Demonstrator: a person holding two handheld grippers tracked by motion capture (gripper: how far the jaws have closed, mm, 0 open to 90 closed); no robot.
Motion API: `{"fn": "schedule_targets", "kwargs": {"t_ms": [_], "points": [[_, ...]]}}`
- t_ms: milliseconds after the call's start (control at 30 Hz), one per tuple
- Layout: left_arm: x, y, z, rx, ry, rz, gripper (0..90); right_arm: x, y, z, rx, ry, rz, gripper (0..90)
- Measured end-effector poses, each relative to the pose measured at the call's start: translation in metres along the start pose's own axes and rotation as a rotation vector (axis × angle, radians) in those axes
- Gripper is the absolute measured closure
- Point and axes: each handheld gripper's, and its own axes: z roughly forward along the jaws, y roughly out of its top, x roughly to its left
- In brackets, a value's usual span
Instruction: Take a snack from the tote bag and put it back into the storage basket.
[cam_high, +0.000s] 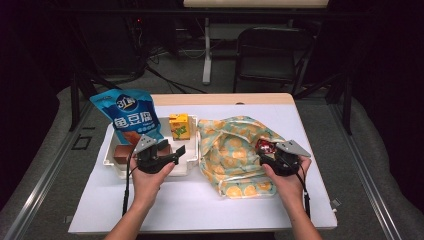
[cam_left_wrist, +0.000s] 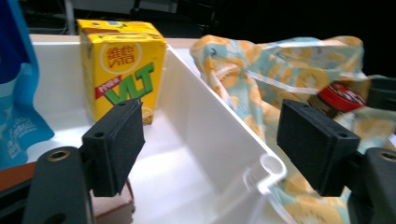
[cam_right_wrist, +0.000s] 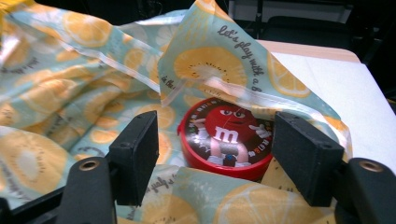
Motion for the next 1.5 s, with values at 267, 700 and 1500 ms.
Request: {"fn": "schedule_targets", "kwargs": {"t_ms": [267,700,1500], "points": [[0.0,-0.012,-0.003,0.027,-0.023,0.009,21.1,-0.006,-0.006,0.013,0.033,-0.012,-0.006,27.2],[-0.003,-0.02,0.0,0.056,-0.027,0.024,21.4,-0.006,-0.011,0.037,0.076,-0.017,-0.043,22.8],[-0.008,-0.025,0.002,0.066,-0.04,0.032,21.9,0.017,-0.007,0.031,0.095,0.031,-0.066,24.7]]}}
